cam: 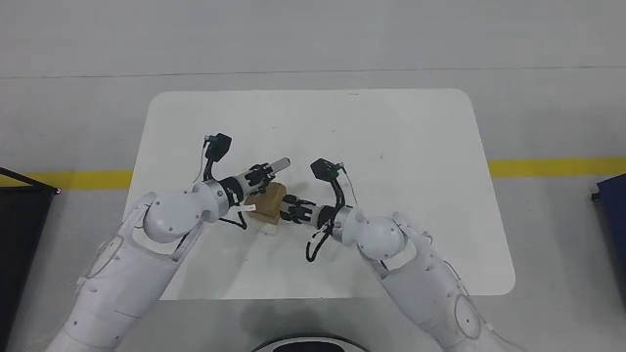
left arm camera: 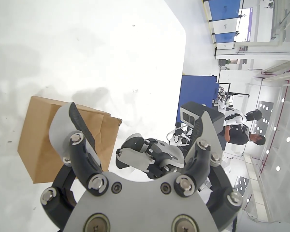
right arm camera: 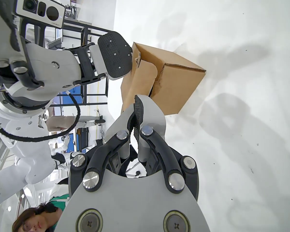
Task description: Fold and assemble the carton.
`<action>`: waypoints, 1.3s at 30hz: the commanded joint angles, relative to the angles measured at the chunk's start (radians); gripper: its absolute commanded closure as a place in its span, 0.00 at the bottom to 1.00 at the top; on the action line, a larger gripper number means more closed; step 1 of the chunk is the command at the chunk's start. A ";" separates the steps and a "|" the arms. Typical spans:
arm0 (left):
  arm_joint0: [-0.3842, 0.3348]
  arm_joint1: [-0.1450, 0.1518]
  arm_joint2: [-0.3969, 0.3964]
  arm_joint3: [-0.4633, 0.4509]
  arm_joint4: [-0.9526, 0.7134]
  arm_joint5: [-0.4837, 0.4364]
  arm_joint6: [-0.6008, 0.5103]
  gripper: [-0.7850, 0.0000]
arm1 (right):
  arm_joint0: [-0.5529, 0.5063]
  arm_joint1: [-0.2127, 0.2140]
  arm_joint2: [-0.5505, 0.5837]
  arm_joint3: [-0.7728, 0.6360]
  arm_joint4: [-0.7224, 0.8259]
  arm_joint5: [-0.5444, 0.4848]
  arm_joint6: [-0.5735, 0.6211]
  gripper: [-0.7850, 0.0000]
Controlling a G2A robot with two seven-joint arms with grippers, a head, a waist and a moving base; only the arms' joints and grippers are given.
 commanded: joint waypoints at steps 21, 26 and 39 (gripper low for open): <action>0.025 0.001 -0.042 0.000 -0.033 -0.018 -0.024 0.00 | 0.086 -0.019 -0.064 0.084 0.023 0.034 0.004 1.00; 0.030 0.002 -0.048 -0.001 -0.033 -0.020 -0.029 0.00 | 0.093 -0.021 -0.070 0.089 0.022 0.041 0.003 1.00; 0.041 0.002 -0.051 -0.010 -0.022 -0.021 -0.039 0.00 | 0.101 -0.026 -0.085 0.084 0.000 0.088 -0.026 0.90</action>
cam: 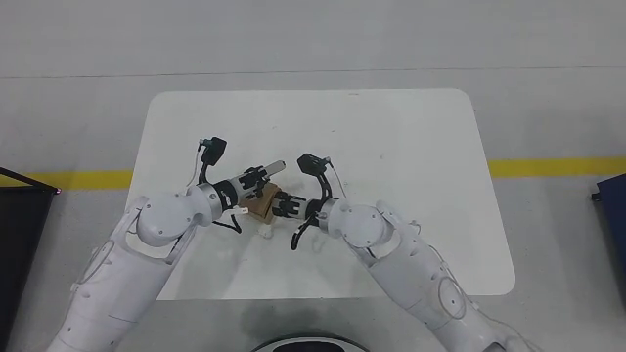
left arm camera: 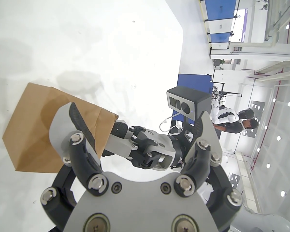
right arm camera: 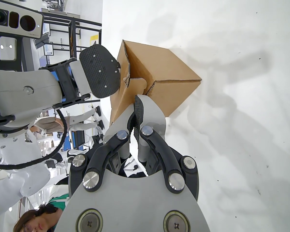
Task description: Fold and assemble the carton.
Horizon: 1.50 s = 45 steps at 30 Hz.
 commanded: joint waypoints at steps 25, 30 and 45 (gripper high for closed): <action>-0.010 -0.006 0.009 0.016 -0.003 -0.005 -0.005 0.00 | -0.025 -0.002 0.003 -0.033 -0.028 0.037 -0.039 0.75; -0.014 -0.009 0.015 0.017 -0.005 -0.003 -0.003 0.00 | -0.040 0.001 0.012 -0.044 -0.030 0.029 -0.041 0.75; -0.022 -0.013 0.018 0.026 -0.007 -0.006 0.003 0.00 | -0.075 0.008 0.027 -0.091 -0.045 0.000 -0.047 0.75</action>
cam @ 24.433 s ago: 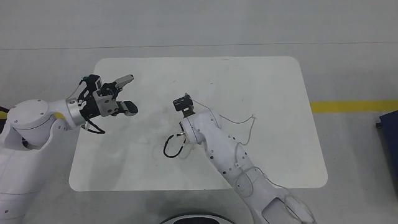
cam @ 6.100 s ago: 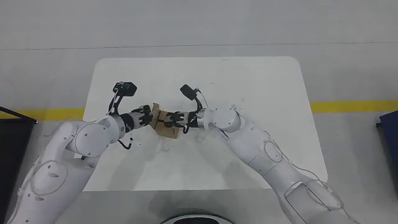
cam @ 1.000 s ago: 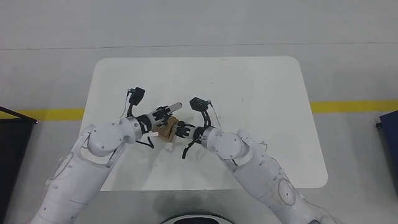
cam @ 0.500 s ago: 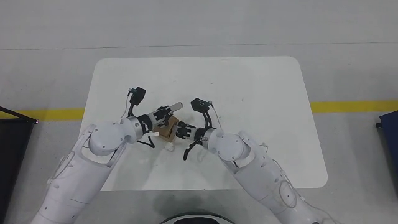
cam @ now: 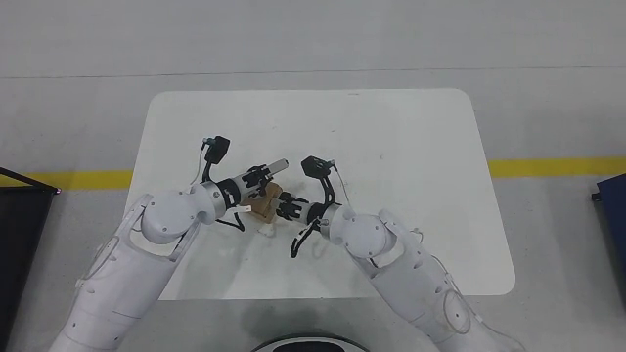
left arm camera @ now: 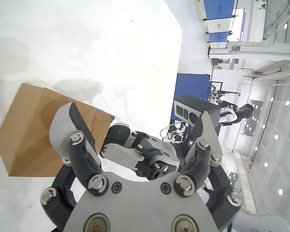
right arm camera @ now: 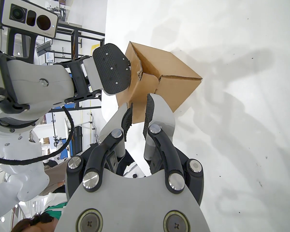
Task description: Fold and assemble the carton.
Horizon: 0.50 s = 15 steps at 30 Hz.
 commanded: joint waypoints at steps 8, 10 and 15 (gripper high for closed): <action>0.003 0.000 -0.009 -0.001 -0.002 -0.001 -0.001 0.00 | 0.026 -0.004 -0.007 0.036 0.016 0.014 0.022 0.80; 0.004 0.000 -0.009 -0.002 -0.003 -0.001 0.000 0.00 | 0.028 -0.005 -0.008 0.039 0.020 0.011 0.015 0.78; 0.003 -0.002 -0.006 -0.003 -0.002 0.003 0.001 0.00 | 0.029 -0.006 -0.008 0.046 0.024 0.016 0.014 0.76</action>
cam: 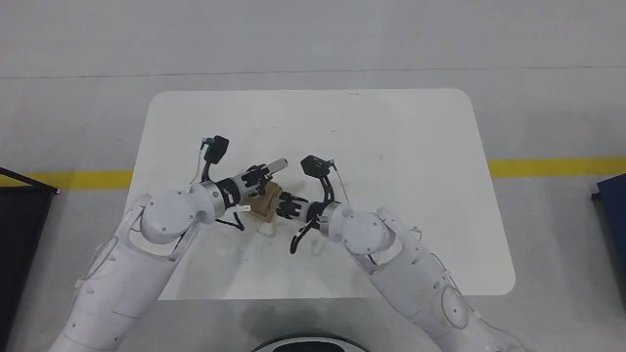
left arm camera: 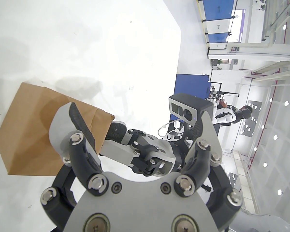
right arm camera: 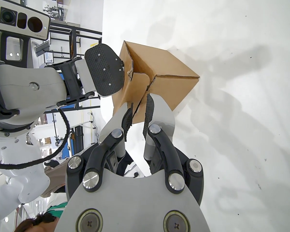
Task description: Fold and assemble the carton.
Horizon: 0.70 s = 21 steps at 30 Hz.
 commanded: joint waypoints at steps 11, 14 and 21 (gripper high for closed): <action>0.015 0.003 -0.019 -0.004 0.001 -0.010 -0.008 0.00 | 0.047 -0.010 -0.023 0.044 0.013 0.012 0.016 0.74; 0.016 0.003 -0.020 -0.006 0.003 -0.010 -0.010 0.00 | 0.045 -0.010 -0.023 0.042 0.010 0.012 0.011 0.74; 0.014 0.003 -0.019 -0.004 0.006 -0.010 -0.014 0.00 | 0.053 -0.013 -0.027 0.060 0.014 0.026 0.019 0.73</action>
